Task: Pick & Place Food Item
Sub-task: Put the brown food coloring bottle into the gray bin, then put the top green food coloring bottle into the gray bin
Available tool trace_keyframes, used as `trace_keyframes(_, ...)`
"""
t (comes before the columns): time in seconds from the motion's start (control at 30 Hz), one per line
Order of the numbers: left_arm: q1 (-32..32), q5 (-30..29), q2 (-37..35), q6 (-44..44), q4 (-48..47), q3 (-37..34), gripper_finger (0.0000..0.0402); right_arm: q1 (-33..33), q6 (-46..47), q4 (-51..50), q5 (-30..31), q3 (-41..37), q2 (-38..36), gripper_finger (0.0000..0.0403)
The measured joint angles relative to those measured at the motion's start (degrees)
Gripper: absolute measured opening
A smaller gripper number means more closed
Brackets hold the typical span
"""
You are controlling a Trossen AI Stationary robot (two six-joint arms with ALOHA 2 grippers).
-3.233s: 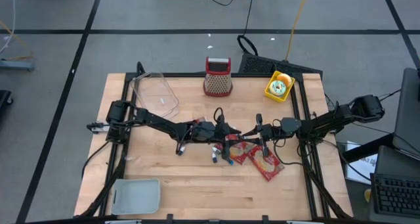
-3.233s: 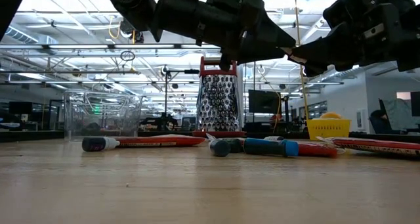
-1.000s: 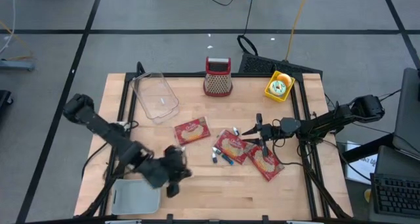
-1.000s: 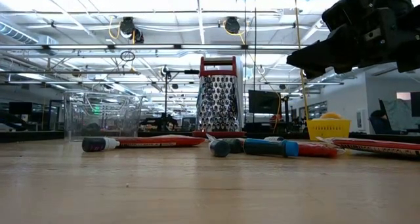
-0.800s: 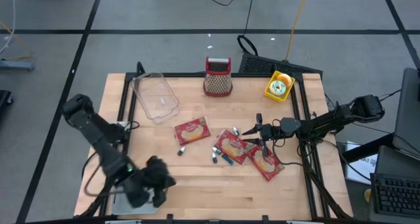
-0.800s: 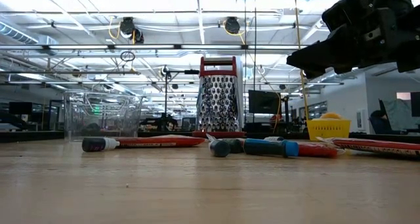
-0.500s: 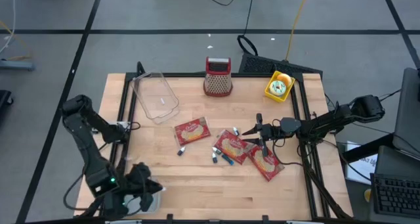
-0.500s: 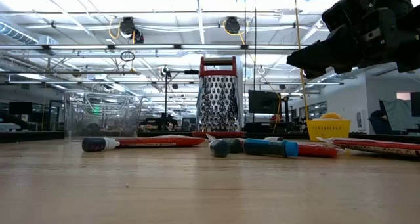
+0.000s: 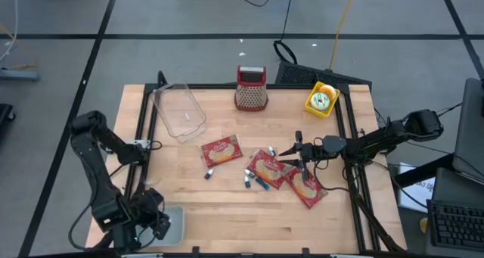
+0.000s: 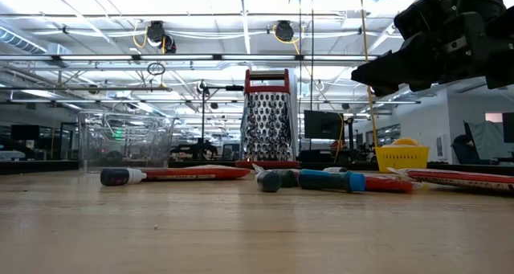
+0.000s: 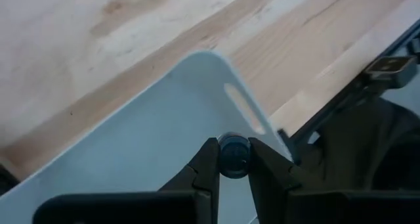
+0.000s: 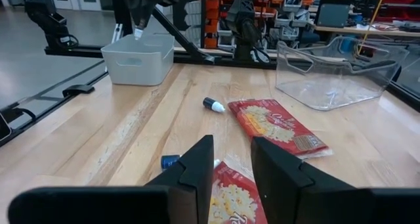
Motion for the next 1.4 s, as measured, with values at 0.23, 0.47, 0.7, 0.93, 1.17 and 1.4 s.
trace_keyframes(0.23, 0.02, 0.33, 4.55, -0.13, 3.94, -0.02, 0.0059, -0.02, -0.39, -0.04, 0.0, 0.02, 0.0, 0.0091)
trace_keyframes(0.47, 0.13, 0.26, 5.5, -0.35, 5.98, -0.02, 0.0064, -0.02, -0.97, 0.01, 0.0, 0.01, 0.0, 0.0091)
trace_keyframes(0.7, 0.16, 0.14, 5.5, -0.36, 5.31, -0.02, 0.0102, -0.02, -0.9, 0.2, -0.13, 0.0, 0.0, 0.0091)
trace_keyframes(0.93, 0.17, 0.16, 5.49, -1.89, 4.56, -0.02, 0.0139, -0.02, -0.87, 0.18, -0.17, 0.0, 0.0, 0.0091)
trace_keyframes(1.17, 0.34, -2.44, 5.4, -0.13, 3.24, -0.02, 0.0166, -0.02, -0.87, 0.18, -0.17, 0.02, 0.0, 0.0091)
trace_keyframes(1.4, 2.04, -15.21, 1.49, 6.03, 3.13, -0.07, 0.0172, -0.04, -0.85, 0.2, 1.6, 0.01, 0.0, 0.0091)
